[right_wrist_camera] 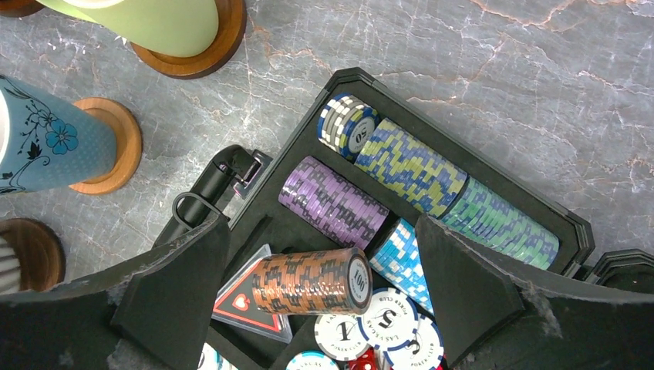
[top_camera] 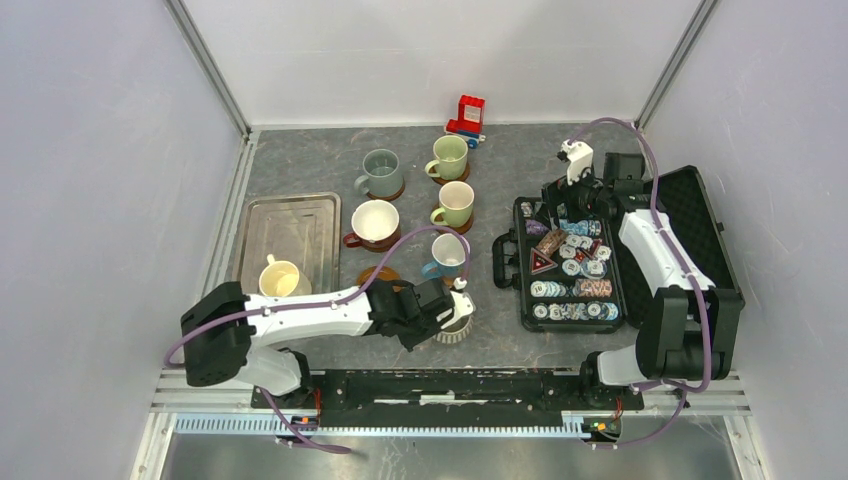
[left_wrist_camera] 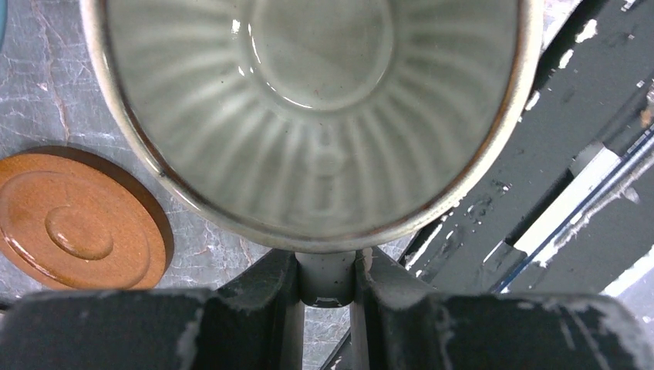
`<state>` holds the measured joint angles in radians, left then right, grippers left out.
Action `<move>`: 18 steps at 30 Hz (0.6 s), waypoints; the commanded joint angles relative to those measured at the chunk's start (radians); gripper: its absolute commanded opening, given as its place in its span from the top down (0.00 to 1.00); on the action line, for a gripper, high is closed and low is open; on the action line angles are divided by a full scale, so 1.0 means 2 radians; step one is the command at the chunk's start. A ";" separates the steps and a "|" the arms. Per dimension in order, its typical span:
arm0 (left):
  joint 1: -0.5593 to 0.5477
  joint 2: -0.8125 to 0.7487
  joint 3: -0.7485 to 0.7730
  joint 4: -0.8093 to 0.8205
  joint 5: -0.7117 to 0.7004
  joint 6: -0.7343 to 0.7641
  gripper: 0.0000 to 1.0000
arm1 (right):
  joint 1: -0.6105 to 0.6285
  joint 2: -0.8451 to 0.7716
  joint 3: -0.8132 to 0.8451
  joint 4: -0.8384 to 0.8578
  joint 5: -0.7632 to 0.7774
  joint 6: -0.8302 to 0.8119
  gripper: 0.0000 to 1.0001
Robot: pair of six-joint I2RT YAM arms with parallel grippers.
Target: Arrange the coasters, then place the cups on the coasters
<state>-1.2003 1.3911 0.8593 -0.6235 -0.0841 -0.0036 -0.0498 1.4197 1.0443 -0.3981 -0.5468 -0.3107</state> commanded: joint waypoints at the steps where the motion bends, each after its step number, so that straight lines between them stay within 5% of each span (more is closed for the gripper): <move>1: -0.002 0.012 0.033 0.042 -0.033 -0.045 0.98 | -0.001 -0.022 -0.007 0.008 -0.010 0.003 0.02; 18: -0.002 0.019 0.014 0.059 -0.020 -0.068 0.98 | 0.000 -0.040 -0.024 0.011 -0.014 -0.002 0.02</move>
<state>-1.2003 1.4414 0.8703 -0.5858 -0.1253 -0.0784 -0.0494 1.3705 1.0008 -0.3992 -0.5522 -0.3115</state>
